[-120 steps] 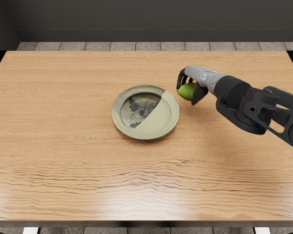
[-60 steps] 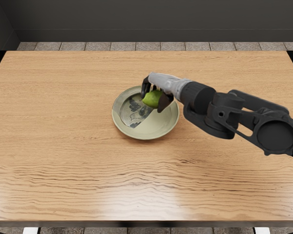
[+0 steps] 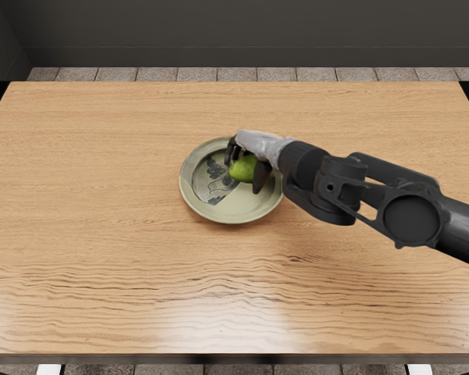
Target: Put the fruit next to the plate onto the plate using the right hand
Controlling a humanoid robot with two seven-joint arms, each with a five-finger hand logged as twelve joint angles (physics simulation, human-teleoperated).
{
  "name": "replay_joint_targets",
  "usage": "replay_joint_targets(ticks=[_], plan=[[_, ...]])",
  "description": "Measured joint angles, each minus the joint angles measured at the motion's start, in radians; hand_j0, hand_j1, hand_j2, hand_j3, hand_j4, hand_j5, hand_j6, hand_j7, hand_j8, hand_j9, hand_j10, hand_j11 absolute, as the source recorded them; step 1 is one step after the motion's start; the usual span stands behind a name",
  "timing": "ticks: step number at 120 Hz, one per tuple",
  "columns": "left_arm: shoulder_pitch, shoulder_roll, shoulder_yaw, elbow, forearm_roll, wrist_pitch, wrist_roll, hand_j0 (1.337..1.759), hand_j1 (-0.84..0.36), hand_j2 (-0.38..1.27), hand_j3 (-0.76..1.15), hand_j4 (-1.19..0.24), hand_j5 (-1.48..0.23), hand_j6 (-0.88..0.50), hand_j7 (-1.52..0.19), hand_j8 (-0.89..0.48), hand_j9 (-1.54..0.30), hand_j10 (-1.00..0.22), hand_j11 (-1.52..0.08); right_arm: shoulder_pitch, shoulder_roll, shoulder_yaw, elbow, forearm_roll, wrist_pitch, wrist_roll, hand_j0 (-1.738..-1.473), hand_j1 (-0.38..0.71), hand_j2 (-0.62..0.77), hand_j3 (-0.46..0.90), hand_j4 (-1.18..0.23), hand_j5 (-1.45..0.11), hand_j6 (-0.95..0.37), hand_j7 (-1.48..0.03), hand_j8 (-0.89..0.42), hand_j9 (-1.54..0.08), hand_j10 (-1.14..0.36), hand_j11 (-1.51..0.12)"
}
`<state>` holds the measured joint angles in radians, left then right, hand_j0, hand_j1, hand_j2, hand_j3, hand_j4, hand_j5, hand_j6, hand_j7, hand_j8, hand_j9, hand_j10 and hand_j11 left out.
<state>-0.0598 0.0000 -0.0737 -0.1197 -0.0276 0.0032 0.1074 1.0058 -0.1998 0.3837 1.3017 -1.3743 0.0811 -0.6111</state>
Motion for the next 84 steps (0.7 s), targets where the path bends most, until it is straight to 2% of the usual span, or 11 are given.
replay_joint_targets(ticks=[11,23,31,54,84], plan=[[0.000,0.000,0.000,0.000,0.000,0.000,0.000,1.658,0.33,0.00,0.00,-0.02,-0.02,-0.02,-0.02,-0.02,-0.02,-0.02,-0.02,0.001,-0.020,0.018,0.026,0.033,0.000,0.000,-1.657,-0.05,0.08,0.00,-0.30,-0.48,-0.19,-0.45,-0.19,-0.46,-0.29,-0.47],[0.000,0.000,0.000,0.000,0.000,0.000,0.000,1.658,0.33,0.00,0.00,-0.02,-0.02,-0.02,-0.02,-0.02,-0.02,-0.02,-0.02,0.003,-0.128,0.066,0.101,0.121,0.016,0.000,-1.657,-0.16,0.05,0.00,-0.18,-0.29,-0.12,-0.28,-0.12,-0.28,-0.18,-0.29],[0.000,0.000,0.000,0.000,0.000,0.000,0.000,1.658,0.33,0.00,0.00,-0.02,-0.02,-0.02,-0.02,-0.02,-0.02,-0.02,-0.02,0.001,-0.188,0.123,0.133,0.205,0.099,0.000,-1.658,-0.22,0.04,0.00,-0.13,-0.21,-0.09,-0.20,-0.08,-0.21,-0.13,-0.21],[0.000,0.000,0.000,0.000,0.000,0.000,0.000,1.658,0.33,0.00,0.00,-0.02,-0.02,-0.02,-0.02,-0.02,-0.02,-0.02,-0.02,-0.004,-0.344,0.279,0.158,0.467,0.433,0.000,-1.658,-0.30,0.02,0.00,-0.05,-0.08,-0.04,-0.08,-0.03,-0.08,-0.05,-0.08],[0.000,0.000,0.000,0.000,0.000,0.000,0.000,1.658,0.33,0.00,0.00,-0.02,-0.02,-0.02,-0.02,-0.02,-0.02,-0.02,-0.02,-0.005,-0.492,0.314,0.122,0.640,0.521,0.000,-1.658,-0.33,0.00,0.00,-0.02,-0.02,-0.01,-0.02,-0.01,-0.02,-0.02,-0.02]])
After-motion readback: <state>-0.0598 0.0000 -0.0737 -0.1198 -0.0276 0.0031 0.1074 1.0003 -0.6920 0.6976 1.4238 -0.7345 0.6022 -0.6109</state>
